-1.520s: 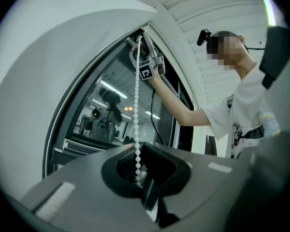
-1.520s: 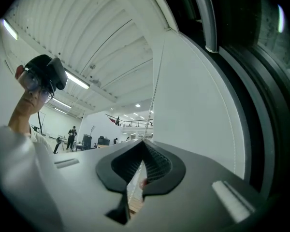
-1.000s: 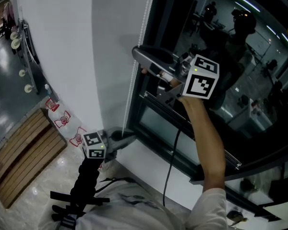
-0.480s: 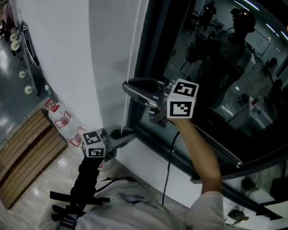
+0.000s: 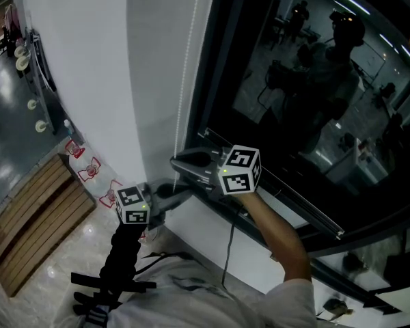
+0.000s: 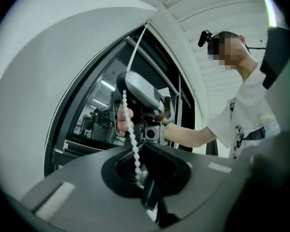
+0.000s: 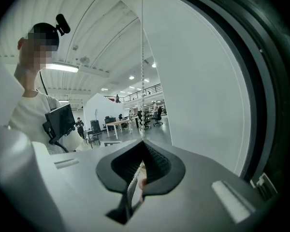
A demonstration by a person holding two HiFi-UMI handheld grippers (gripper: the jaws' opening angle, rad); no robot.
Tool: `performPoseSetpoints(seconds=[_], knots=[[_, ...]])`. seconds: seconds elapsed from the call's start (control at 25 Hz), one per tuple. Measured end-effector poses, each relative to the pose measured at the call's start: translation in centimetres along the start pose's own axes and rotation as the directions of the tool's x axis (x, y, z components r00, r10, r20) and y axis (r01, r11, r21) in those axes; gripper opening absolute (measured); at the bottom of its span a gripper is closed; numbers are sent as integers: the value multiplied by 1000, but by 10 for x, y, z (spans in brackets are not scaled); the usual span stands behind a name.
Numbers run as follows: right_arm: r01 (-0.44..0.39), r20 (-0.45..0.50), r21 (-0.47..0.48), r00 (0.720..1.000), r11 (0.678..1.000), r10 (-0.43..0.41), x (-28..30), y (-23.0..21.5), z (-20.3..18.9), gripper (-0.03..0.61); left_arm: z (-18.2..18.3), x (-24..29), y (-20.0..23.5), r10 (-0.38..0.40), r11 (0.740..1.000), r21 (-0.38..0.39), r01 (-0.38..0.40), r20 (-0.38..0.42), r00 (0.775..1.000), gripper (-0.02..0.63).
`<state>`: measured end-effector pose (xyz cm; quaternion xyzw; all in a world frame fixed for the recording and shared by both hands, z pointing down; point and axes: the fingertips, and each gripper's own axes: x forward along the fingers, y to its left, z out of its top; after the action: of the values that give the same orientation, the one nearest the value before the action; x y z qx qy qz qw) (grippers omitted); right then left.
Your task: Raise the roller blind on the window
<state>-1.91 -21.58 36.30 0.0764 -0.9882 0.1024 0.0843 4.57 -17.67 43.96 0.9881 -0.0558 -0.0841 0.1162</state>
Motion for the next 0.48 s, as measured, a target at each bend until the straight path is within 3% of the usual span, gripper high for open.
performPoseSetpoints(seconds=[0.2,0.36,0.48], knots=[[6,-46,39,999,999,-4,3,-3,-33,5,-3,0,1,1,1000,-1,-1,-9,1000,-2],[-3,3,74,1000,997,3,-1,-3,-33,5,-2,1,1,2,1000,-8,-3,-5,1000,-2],[-7,38,19,999,1000,6,-4,-1,-29,10,1,1,0,-1,1000,-2,1,-2,1000,-2]])
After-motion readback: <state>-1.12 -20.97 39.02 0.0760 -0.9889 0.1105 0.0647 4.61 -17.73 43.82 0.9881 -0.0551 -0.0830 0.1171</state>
